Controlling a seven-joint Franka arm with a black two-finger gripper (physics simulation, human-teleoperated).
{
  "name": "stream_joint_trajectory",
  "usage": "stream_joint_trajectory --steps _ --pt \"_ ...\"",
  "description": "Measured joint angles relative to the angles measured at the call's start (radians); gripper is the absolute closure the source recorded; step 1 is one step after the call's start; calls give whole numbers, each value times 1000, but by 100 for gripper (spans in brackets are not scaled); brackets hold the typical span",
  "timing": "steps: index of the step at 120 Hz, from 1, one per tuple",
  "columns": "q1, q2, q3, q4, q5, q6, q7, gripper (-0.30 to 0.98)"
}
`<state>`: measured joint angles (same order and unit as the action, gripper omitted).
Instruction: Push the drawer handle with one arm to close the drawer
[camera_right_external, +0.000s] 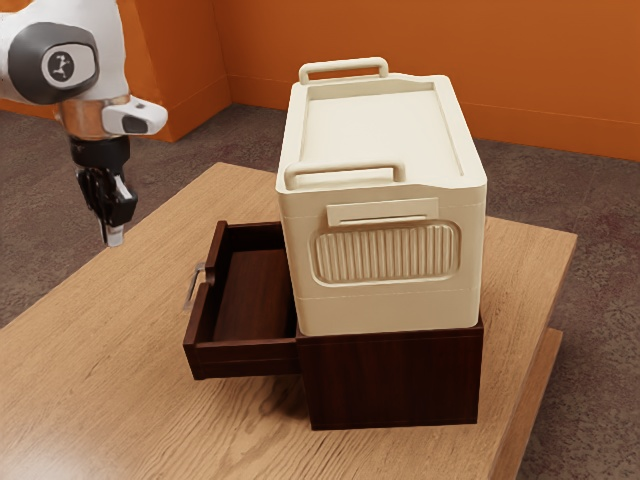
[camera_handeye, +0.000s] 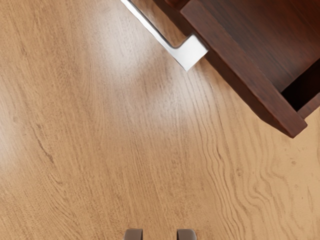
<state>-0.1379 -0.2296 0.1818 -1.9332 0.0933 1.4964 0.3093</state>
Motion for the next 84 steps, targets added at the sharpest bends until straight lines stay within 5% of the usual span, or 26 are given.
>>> stream_joint_trajectory --steps 84 --pt "-12 18 25 -449 92 859 115 78"
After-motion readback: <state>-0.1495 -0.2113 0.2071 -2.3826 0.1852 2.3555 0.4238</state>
